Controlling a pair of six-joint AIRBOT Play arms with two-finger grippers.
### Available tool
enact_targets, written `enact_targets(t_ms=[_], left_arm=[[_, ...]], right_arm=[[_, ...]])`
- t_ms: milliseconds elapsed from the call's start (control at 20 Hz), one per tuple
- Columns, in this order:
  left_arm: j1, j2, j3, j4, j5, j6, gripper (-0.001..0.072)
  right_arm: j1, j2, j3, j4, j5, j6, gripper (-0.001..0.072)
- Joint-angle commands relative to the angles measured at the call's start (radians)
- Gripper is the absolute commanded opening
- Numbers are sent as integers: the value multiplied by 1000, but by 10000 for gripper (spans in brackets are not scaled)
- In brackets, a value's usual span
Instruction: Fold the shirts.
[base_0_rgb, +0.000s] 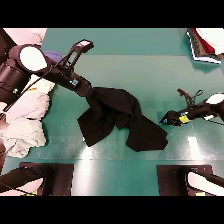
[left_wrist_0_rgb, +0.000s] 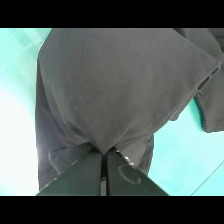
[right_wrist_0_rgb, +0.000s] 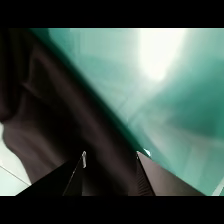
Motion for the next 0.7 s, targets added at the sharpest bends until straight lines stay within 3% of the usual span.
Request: enact_targets(t_ms=[0,200,250,300,500,650], left_arm=[[0,2,3,5,-10,-2,22],[0,2,3,4,-11,-3,22],[0,2,3,4,-13,-3,22],[0,2,3,5,-16,-6,22],[0,12,130,190,-43,-119,21],[0,53,354,307,-68,-134,22]], right_arm=[[55,-82,25,-13,-5,-21,376],[116,-124,24,-18,2,-29,339],[129,-127,24,-35,-2,-29,228],[138,-122,24,-47,-9,-32,43],[92,21,100,-54,-32,-48,17],[-3,197,290,-53,-59,6,17]])
